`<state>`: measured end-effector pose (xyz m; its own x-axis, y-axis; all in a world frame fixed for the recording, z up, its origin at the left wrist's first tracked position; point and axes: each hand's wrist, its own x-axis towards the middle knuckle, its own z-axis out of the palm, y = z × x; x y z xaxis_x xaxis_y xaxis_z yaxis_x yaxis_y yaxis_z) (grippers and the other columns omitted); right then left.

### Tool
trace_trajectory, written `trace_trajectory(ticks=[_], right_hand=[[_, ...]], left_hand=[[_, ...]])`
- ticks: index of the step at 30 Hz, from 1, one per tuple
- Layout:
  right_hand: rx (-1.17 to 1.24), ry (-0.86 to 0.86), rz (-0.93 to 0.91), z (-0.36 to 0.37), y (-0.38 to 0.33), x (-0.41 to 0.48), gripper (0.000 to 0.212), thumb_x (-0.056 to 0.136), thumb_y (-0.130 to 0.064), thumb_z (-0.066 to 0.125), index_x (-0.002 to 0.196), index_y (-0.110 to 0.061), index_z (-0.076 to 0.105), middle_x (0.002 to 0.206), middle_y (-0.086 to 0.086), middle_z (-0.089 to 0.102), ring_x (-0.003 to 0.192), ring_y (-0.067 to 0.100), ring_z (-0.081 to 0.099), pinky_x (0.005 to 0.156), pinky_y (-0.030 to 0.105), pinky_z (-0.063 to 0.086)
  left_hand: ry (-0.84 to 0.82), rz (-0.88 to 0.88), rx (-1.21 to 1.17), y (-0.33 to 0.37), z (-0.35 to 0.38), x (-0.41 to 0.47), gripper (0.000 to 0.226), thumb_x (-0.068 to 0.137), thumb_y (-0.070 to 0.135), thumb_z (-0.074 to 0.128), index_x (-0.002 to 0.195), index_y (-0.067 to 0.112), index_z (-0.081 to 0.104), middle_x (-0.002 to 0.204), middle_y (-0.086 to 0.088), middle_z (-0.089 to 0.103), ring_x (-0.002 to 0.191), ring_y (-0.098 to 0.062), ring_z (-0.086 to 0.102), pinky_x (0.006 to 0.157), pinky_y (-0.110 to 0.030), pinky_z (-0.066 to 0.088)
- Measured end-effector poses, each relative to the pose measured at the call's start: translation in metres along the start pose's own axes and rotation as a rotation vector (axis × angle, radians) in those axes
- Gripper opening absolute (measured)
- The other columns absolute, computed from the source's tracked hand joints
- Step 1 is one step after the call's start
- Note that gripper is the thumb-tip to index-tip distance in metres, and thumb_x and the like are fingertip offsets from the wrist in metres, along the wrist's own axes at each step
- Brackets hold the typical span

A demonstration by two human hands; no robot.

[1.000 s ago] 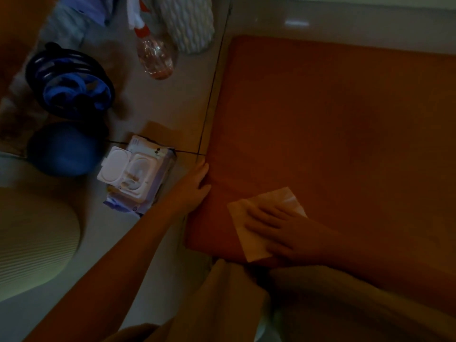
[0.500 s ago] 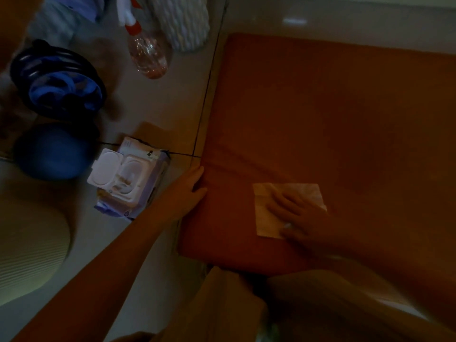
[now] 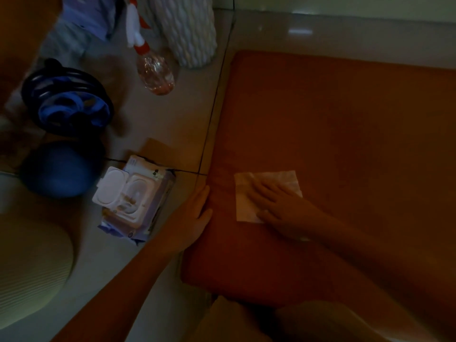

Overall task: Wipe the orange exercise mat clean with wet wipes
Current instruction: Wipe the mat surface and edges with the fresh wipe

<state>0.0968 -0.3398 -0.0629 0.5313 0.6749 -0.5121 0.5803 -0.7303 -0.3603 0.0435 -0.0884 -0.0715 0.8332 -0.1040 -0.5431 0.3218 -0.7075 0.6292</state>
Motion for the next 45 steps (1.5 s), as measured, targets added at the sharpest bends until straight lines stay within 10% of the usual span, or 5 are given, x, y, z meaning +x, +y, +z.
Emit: trace_trajectory(ticks=[19,31,39,42,45], right_hand=[[-0.031,0.191,0.132,-0.065,0.040,0.122,0.060,0.103,-0.040,0.020,0.152,-0.023,-0.011,0.158,0.004,-0.021,0.146,0.023,-0.018,0.119,0.047,-0.005],[-0.340,-0.456,0.080,-0.106,0.052,0.067,0.074,0.097,-0.036,0.050,0.153,-0.030,0.004,0.160,0.010,0.008,0.143,0.031,0.022,0.112,0.046,0.032],[-0.208,-0.220,0.094,-0.071,0.054,0.056,0.072,0.099,-0.055,0.024,0.153,-0.017,-0.005,0.158,0.003,-0.022,0.146,0.025,-0.015,0.119,0.044,0.005],[-0.189,-0.120,0.061,-0.056,0.057,0.054,0.104,0.066,-0.077,-0.027,0.150,-0.017,-0.015,0.145,0.004,-0.034,0.134,0.024,-0.031,0.114,0.040,-0.014],[-0.100,-0.026,0.118,-0.045,0.052,0.058,0.090,0.064,-0.066,-0.028,0.141,-0.021,-0.024,0.145,0.002,-0.034,0.132,0.022,-0.035,0.105,0.034,-0.024]], left_hand=[[-0.104,0.069,0.372,0.021,-0.038,0.063,0.098,0.077,0.085,0.023,0.152,0.029,-0.007,0.141,0.026,-0.019,0.142,-0.003,-0.011,0.119,-0.035,0.000],[-0.440,0.057,0.897,0.072,-0.077,0.083,0.090,0.095,0.059,0.042,0.153,0.013,-0.009,0.159,-0.002,-0.021,0.148,-0.022,-0.008,0.118,-0.038,-0.001],[-0.622,-0.059,0.936,0.110,-0.094,0.112,0.071,0.099,0.053,0.037,0.154,0.015,0.013,0.160,-0.006,0.012,0.142,-0.028,0.024,0.115,-0.038,0.025],[-0.372,-0.015,0.721,0.111,-0.081,0.120,0.046,0.100,0.035,0.044,0.140,0.012,0.038,0.143,-0.008,0.036,0.123,-0.027,0.046,0.098,-0.034,0.043],[0.000,-0.022,0.621,0.097,-0.063,0.134,0.049,0.101,0.035,0.040,0.143,0.011,0.032,0.148,-0.010,0.030,0.126,-0.026,0.044,0.100,-0.037,0.043]])
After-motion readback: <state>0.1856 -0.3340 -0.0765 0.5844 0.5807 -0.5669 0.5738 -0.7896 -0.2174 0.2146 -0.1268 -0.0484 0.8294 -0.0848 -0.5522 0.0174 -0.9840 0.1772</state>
